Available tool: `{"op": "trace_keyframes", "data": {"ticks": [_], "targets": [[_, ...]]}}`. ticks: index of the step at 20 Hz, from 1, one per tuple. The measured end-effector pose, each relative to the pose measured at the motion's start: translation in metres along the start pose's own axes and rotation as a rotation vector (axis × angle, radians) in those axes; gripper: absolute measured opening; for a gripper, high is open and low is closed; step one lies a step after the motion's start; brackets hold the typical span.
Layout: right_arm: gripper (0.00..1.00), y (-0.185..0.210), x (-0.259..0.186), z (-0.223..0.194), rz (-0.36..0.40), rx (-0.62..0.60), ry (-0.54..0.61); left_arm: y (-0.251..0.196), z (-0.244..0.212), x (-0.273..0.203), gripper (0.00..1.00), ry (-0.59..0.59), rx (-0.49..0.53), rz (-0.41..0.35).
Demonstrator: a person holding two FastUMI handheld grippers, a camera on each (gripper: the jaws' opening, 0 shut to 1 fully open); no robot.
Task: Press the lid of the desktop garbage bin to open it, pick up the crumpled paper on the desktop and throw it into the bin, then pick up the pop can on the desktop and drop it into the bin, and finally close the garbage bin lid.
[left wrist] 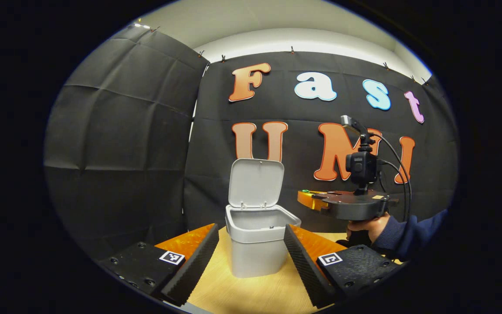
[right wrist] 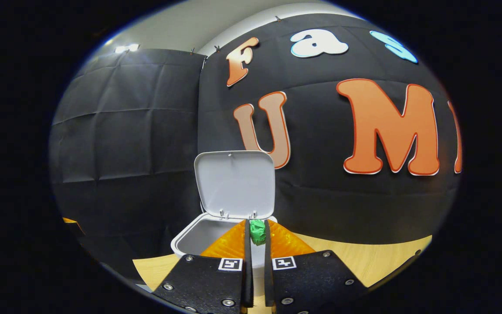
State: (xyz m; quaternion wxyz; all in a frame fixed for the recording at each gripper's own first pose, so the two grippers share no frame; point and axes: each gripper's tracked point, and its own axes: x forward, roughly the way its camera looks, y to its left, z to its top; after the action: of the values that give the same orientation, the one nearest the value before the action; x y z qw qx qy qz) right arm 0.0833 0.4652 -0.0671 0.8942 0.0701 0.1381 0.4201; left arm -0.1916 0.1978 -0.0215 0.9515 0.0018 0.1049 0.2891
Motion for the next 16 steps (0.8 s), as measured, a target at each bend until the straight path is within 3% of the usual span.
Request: {"op": "trace_keyframes", "data": {"ticks": [8,16], "targets": [[0.1,0.033,0.049,-0.008,0.025,-0.032,0.026,0.045,-0.005,-0.009,0.95,0.005,-0.015,0.095],[0.11,0.03,0.083,-0.042,-0.031,-0.048,0.095,0.08,-0.011,-0.019,0.94,0.018,-0.031,0.173]]}}
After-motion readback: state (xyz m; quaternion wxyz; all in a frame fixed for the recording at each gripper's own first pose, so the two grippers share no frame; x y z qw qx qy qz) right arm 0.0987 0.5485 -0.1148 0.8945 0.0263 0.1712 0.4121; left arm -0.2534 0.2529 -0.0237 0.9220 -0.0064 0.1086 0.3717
